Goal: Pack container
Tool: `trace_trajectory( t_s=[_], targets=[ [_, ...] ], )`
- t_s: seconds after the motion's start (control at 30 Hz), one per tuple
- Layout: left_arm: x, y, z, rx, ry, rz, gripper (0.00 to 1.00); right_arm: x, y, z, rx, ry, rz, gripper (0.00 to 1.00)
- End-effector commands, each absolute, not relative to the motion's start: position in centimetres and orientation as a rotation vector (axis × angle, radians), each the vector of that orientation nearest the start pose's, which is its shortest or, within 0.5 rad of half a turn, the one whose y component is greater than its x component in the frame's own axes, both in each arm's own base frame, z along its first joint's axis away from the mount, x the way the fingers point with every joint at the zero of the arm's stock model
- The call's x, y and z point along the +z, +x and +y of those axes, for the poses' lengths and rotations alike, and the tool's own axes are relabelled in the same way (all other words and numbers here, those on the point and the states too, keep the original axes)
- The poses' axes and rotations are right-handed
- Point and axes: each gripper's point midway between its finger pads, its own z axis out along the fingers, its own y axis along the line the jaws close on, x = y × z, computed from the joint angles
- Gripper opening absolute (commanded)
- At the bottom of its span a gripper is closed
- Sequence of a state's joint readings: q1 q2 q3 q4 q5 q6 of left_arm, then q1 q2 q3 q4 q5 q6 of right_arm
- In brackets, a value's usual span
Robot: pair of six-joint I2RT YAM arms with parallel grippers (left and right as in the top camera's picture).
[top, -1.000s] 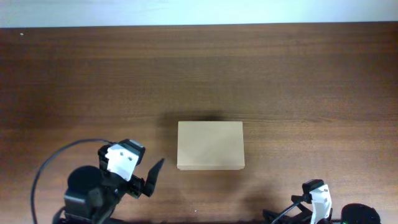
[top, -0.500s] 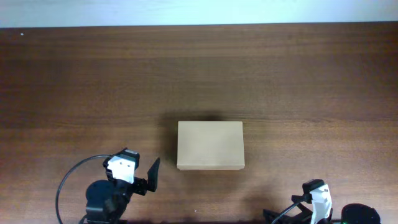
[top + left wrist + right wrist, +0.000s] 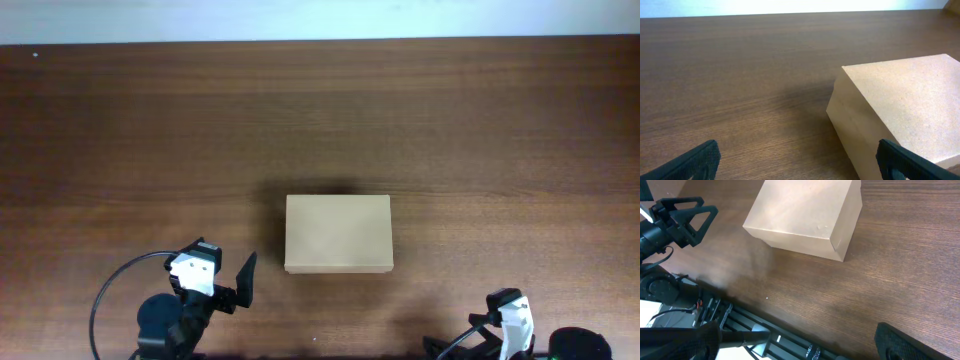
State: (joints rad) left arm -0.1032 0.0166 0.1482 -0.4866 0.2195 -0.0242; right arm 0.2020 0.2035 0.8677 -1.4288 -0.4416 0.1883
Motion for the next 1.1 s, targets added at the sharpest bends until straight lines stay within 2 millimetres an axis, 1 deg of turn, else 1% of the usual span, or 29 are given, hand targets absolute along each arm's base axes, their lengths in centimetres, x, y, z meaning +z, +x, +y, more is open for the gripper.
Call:
trace_trajectory(
  t_s=[0.0, 0.67, 0.73, 0.77, 0.8, 0.87, 0.9, 0.97, 1.07],
  targets=[
    [12.7, 21.4, -5.6, -0.29, 0.196, 1.907, 0.99, 21.0, 6.6, 8.8, 0.703, -0.243, 2.321, 0.99],
    [12.7, 21.4, -5.6, -0.29, 0.196, 1.907, 0.99, 21.0, 6.6, 8.8, 0.703, -0.244, 2.32, 0.99],
    [12.7, 21.4, -5.6, -0.29, 0.196, 1.907, 0.99, 20.8, 7.2, 7.9, 0.62, -0.243, 2.316, 0.99],
    [12.7, 21.4, -5.6, -0.29, 0.197, 1.907, 0.99, 20.9, 7.5, 7.9, 0.61, -0.244, 2.302, 0.99],
    [12.7, 21.4, -5.6, -0.29, 0.196, 1.907, 0.99, 21.3, 8.0, 8.0, 0.614, -0.259, 2.273, 0.99],
    [12.7, 21.4, -5.6, -0.29, 0.196, 1.908, 0.99, 22.5, 9.8, 8.9, 0.628, -0.323, 2.157, 0.99],
    [12.7, 21.4, -5.6, -0.29, 0.196, 1.907, 0.99, 22.7, 10.8, 9.2, 0.61, -0.369, 2.099, 0.99],
    [12.7, 21.4, -5.6, -0.29, 0.196, 1.907, 0.99, 22.0, 12.3, 9.3, 0.551, -0.423, 2.043, 0.99],
    [12.7, 21.4, -5.6, -0.29, 0.196, 1.907, 0.99, 19.9, 14.2, 8.8, 0.464, -0.415, 2.028, 0.99]
  ],
)
